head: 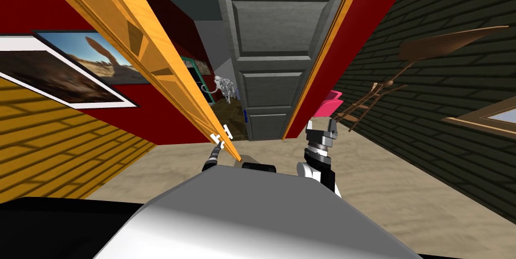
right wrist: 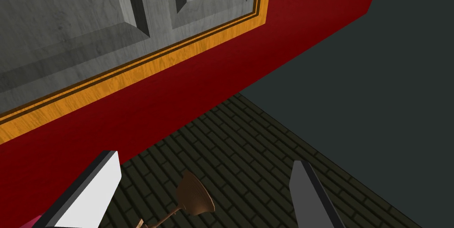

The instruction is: Pull the door open

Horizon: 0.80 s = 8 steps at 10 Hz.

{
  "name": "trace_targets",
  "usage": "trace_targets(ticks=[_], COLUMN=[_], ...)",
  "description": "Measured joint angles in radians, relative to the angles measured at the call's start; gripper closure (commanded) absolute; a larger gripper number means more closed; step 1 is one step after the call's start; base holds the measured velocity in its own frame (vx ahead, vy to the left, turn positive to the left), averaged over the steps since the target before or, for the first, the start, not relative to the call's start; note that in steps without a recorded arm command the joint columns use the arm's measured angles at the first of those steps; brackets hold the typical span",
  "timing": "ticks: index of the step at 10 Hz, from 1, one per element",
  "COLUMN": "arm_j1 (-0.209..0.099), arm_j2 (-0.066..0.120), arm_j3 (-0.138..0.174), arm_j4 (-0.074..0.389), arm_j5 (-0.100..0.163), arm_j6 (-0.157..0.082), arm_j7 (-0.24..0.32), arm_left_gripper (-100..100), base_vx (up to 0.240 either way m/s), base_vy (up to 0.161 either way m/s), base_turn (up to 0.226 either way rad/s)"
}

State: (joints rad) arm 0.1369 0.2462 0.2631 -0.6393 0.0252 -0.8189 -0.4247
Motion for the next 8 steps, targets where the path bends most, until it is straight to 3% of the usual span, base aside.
trace_targets(ticks=[1,3,4,8], arm_j1=[0.019,0.013,0.026,0.017], arm_j2=[-0.005,0.002,-0.001,0.004], arm_j3=[-0.003,-0.004,-0.007,-0.010], arm_j4=[-0.040,-0.022,-0.045,-0.033], arm_j5=[0.002,0.004,0.008,0.012], arm_j6=[0.021,0.013,0.021,0.022], arm_j7=[0.010,0.019,0.030,0.046], arm_left_gripper=[100,100,100,100], base_vx=[-0.004,-0.014,-0.007,-0.005], base_vy=[-0.006,0.007,0.009,-0.002], base_turn=[0.001,-0.012,-0.019,-0.017])
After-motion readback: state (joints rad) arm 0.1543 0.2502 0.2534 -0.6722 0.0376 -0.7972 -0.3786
